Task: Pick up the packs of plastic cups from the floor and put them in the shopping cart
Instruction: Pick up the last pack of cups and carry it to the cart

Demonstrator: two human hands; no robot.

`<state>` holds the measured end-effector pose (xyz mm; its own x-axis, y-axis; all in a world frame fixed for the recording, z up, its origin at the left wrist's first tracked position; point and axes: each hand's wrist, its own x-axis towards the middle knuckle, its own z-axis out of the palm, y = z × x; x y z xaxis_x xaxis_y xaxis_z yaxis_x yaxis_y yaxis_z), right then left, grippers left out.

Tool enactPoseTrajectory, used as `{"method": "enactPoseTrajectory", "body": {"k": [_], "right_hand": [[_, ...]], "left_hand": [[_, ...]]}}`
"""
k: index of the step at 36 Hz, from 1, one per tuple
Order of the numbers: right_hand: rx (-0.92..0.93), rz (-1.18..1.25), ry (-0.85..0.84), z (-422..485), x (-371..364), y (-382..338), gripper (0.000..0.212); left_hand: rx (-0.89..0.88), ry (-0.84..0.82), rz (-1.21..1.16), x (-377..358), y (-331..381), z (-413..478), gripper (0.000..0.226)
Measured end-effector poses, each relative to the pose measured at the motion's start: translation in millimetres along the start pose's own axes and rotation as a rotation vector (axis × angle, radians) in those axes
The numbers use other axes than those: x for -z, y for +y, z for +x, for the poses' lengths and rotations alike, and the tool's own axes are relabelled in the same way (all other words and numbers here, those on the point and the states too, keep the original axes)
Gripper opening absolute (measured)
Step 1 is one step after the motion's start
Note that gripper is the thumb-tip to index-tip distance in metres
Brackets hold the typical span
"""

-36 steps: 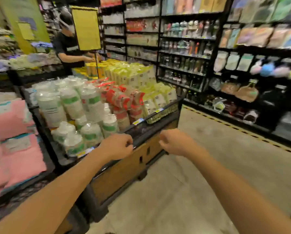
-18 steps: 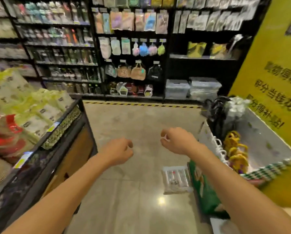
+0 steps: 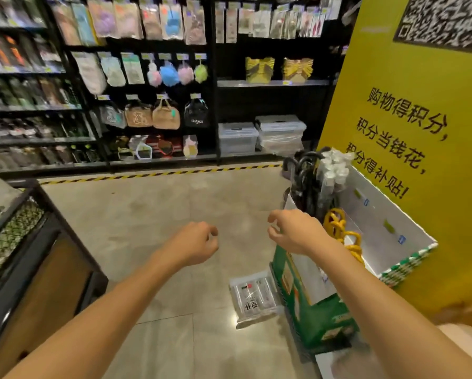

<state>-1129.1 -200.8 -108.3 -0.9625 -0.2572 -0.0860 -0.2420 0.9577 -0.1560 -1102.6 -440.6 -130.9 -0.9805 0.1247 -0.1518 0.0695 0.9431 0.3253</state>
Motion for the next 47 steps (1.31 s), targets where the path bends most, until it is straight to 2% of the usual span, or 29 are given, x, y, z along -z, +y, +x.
{"method": "enactPoseTrajectory", "body": {"k": [12, 21, 24, 28, 35, 40, 44, 47], "right_hand": [[0.042, 0.005, -0.119, 138.1, -76.0, 64.9, 0.033], [-0.073, 0.082, -0.170, 243.9, -218.9, 118.4, 0.031], [-0.096, 0.090, -0.165, 278.1, -285.2, 140.7, 0.033], [-0.148, 0.140, -0.161, 315.6, -386.5, 171.6, 0.031], [-0.169, 0.198, -0.278, 348.1, -618.2, 239.4, 0.034], [-0.206, 0.242, -0.349, 360.8, -776.6, 296.7, 0.047], [-0.281, 0.329, -0.450, 378.7, -866.1, 329.3, 0.059], [-0.330, 0.438, -0.378, 389.8, -906.1, 340.6, 0.067]], "left_hand": [[0.128, -0.029, -0.148, -58.0, 0.9, 133.3, 0.035], [0.208, -0.019, -0.324, -183.2, -53.8, 262.5, 0.034], [0.200, -0.034, -0.323, -244.7, -76.2, 302.9, 0.034], [0.275, -0.035, -0.378, -343.5, -109.0, 341.7, 0.033], [0.362, -0.038, -0.435, -574.6, -161.8, 390.2, 0.039], [0.456, -0.020, -0.459, -734.5, -204.9, 415.1, 0.044], [0.545, -0.019, -0.490, -834.7, -233.2, 432.9, 0.056], [0.517, -0.041, -0.517, -884.8, -239.8, 444.2, 0.063]]}}
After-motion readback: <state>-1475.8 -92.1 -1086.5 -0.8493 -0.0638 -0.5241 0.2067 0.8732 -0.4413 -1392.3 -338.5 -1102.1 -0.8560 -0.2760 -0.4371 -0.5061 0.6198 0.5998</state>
